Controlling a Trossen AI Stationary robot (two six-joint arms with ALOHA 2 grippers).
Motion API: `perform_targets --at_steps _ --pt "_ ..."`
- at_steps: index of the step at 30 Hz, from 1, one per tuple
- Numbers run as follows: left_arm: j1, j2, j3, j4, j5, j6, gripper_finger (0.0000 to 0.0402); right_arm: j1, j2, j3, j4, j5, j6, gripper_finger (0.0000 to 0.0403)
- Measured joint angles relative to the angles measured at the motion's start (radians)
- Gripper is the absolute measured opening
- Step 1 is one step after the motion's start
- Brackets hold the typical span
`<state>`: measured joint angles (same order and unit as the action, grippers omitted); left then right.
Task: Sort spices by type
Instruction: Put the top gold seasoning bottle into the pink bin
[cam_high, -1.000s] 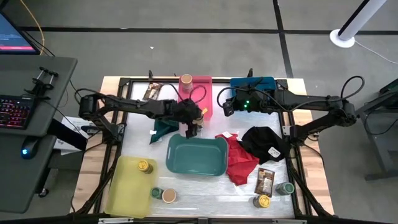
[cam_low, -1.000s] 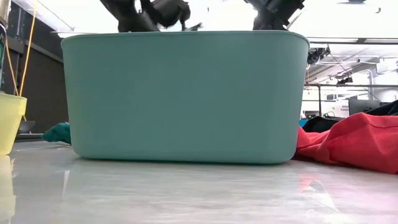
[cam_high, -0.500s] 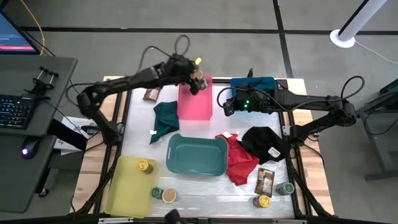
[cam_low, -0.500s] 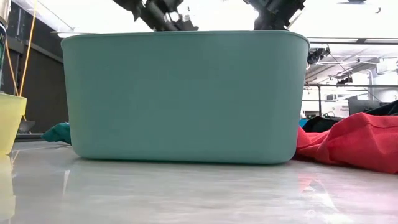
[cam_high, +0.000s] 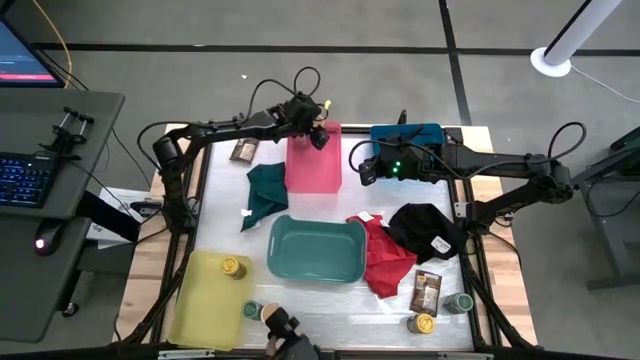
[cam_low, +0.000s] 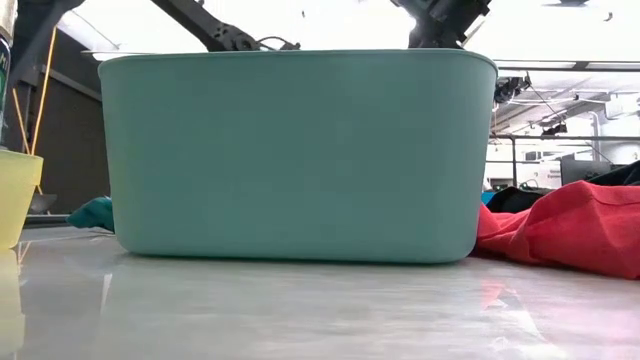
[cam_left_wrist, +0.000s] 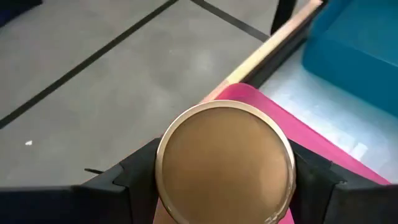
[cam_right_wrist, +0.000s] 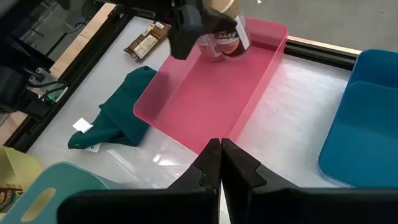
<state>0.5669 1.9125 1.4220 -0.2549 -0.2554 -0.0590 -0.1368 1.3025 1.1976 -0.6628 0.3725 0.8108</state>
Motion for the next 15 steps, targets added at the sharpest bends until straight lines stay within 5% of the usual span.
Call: perform_targets --at_steps 9,15 --pt "0.017 0.023 0.0 0.024 -0.018 0.026 0.0316 0.0 0.0 0.0 0.0 0.001 0.001 0.0" --pt "0.017 0.024 0.0 0.024 -0.018 0.011 0.0329 0.0 0.0 0.0 0.001 0.0 0.002 0.0"
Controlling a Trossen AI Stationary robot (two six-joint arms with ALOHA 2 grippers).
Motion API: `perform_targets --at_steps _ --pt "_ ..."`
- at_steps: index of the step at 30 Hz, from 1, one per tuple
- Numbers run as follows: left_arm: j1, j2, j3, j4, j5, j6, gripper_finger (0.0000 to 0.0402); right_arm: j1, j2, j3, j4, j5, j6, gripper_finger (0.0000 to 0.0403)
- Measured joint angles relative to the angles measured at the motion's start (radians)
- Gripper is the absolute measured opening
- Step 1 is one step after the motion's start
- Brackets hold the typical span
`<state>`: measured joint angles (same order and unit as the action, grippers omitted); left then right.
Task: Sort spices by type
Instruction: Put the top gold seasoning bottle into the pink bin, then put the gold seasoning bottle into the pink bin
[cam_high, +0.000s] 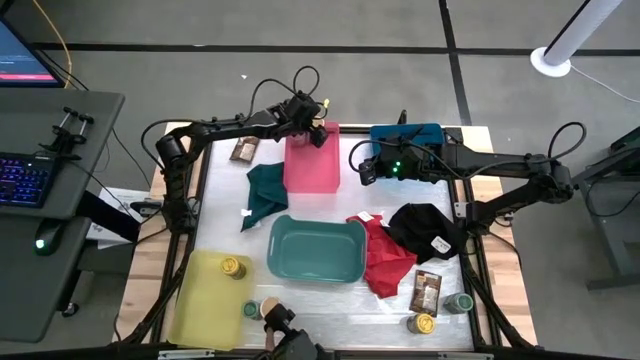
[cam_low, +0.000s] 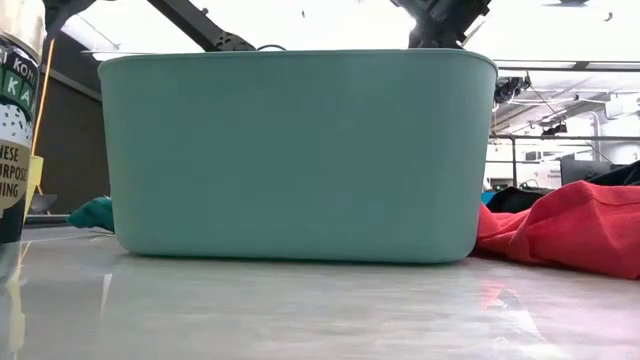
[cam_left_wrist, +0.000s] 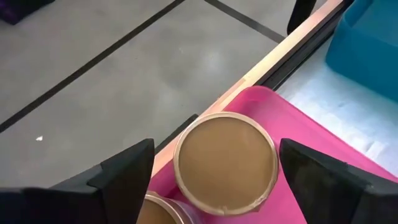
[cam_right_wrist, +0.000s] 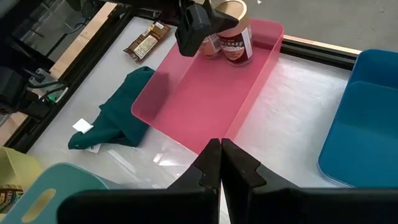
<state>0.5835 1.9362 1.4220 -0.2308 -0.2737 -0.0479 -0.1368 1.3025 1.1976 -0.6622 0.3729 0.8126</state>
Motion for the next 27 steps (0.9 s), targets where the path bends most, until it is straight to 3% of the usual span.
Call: perform_targets --at_steps 7,11,17,20,23,27 --pt "-0.002 -0.082 0.054 -0.105 0.052 0.014 0.0329 0.0 -0.018 0.0 -0.032 -0.029 -0.08 0.0" --pt "-0.009 -0.205 0.056 -0.15 0.155 -0.023 0.033 -0.003 -0.051 0.0 -0.1 -0.136 -0.154 0.0" --pt "-0.07 -0.438 -0.056 -0.135 0.35 -0.141 0.0331 0.043 -0.074 0.0 -0.268 -0.38 -0.177 0.0" --pt "-0.154 -0.571 -0.159 -0.106 0.435 -0.209 0.0331 0.113 -0.075 0.0 -0.279 -0.405 -0.167 0.0" --pt "-0.294 -0.704 -0.267 -0.087 0.437 -0.301 0.0331 0.183 -0.074 0.0 -0.258 -0.4 -0.166 0.0" --pt "-0.546 -0.82 -0.369 -0.196 0.258 -0.411 0.0329 0.242 -0.072 0.0 -0.238 -0.301 -0.166 0.0"
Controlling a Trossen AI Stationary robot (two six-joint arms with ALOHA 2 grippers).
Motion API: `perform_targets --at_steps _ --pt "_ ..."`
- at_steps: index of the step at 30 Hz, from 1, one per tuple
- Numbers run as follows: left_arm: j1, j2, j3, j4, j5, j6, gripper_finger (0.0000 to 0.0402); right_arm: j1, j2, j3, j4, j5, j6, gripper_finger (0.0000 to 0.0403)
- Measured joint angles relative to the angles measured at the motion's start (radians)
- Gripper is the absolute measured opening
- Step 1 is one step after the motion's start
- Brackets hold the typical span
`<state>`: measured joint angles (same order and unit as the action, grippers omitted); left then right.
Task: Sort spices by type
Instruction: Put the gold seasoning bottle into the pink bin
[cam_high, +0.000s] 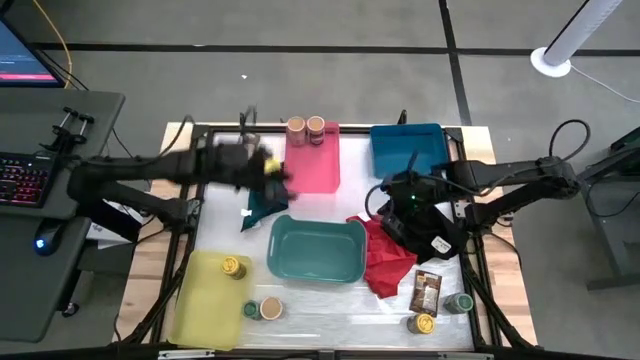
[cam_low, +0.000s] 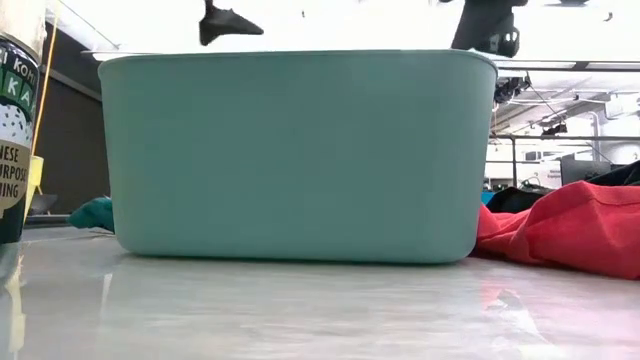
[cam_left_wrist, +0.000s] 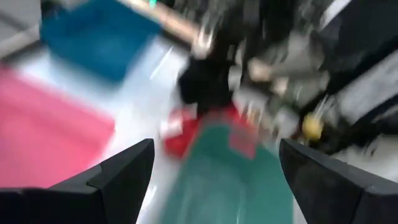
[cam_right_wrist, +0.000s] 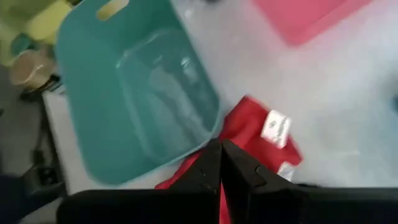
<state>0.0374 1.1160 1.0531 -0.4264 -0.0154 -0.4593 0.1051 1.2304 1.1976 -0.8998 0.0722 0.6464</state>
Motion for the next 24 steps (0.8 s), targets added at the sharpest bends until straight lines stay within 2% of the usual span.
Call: perform_targets --at_steps 4,7,10,13,16,20,24 --pt "-0.229 -0.044 -0.006 -0.206 -0.258 -0.063 0.0328 0.006 0.0 0.0 0.002 0.076 0.0 0.0" --pt "-0.35 -0.062 -0.005 -0.228 -0.347 -0.105 0.0328 -0.011 0.0 0.0 0.012 0.076 -0.021 0.0" --pt "-0.455 -0.057 -0.004 -0.234 -0.351 -0.103 0.0328 -0.029 0.0 0.0 0.038 0.063 -0.047 0.0" --pt "-0.543 -0.005 -0.003 -0.27 -0.293 -0.047 0.0328 -0.049 0.0 0.0 0.062 0.038 -0.07 0.0" --pt "-0.613 0.086 0.017 -0.318 -0.233 0.015 0.0328 -0.063 0.0 0.0 0.067 0.026 -0.071 0.0" --pt "-0.69 0.228 0.105 -0.399 -0.238 0.115 0.0328 -0.066 0.0 0.0 0.067 0.026 -0.079 0.0" --pt "-0.735 0.351 0.175 -0.399 -0.238 0.15 0.0328 -0.066 0.001 0.0 0.066 0.025 -0.109 0.0"
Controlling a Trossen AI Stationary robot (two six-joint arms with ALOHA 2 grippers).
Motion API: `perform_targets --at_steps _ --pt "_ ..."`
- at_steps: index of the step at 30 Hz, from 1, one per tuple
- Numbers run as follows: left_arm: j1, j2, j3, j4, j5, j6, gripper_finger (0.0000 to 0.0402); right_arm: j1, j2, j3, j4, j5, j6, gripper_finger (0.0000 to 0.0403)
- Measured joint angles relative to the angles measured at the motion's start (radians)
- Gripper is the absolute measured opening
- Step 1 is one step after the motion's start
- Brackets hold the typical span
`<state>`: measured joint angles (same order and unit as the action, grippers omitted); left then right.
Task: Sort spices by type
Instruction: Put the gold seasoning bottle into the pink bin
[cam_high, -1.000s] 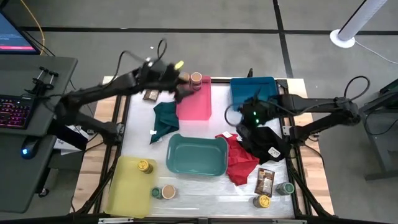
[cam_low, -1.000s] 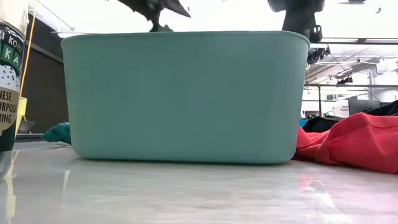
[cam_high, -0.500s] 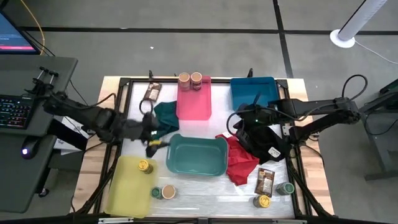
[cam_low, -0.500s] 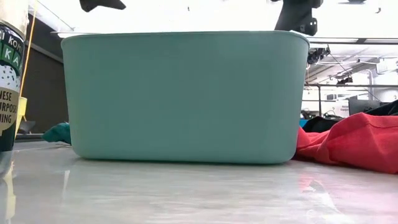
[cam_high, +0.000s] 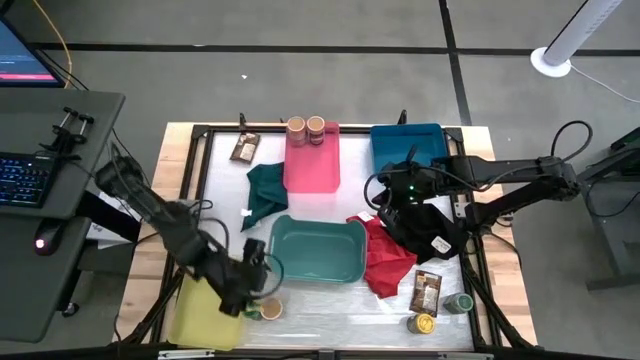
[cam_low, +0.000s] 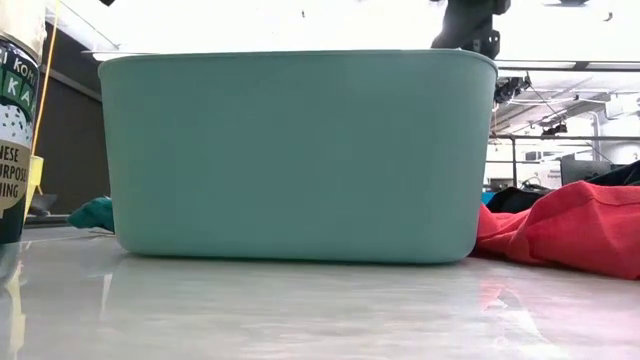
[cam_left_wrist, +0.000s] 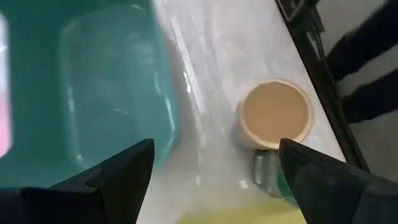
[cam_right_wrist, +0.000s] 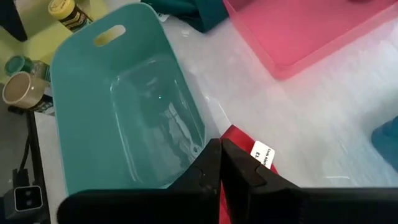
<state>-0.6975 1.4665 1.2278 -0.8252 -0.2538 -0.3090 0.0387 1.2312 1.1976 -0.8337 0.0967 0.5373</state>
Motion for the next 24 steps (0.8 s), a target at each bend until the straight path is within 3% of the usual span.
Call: perform_targets --at_steps 12,24 --pt "-0.023 0.082 0.031 0.139 0.073 -0.101 0.0328 0.0 0.0 0.0 -0.049 -0.001 -0.093 0.0" --pt "-0.051 0.178 0.031 0.129 0.019 -0.069 0.0328 0.0 0.0 0.0 -0.1 -0.003 -0.113 0.0"
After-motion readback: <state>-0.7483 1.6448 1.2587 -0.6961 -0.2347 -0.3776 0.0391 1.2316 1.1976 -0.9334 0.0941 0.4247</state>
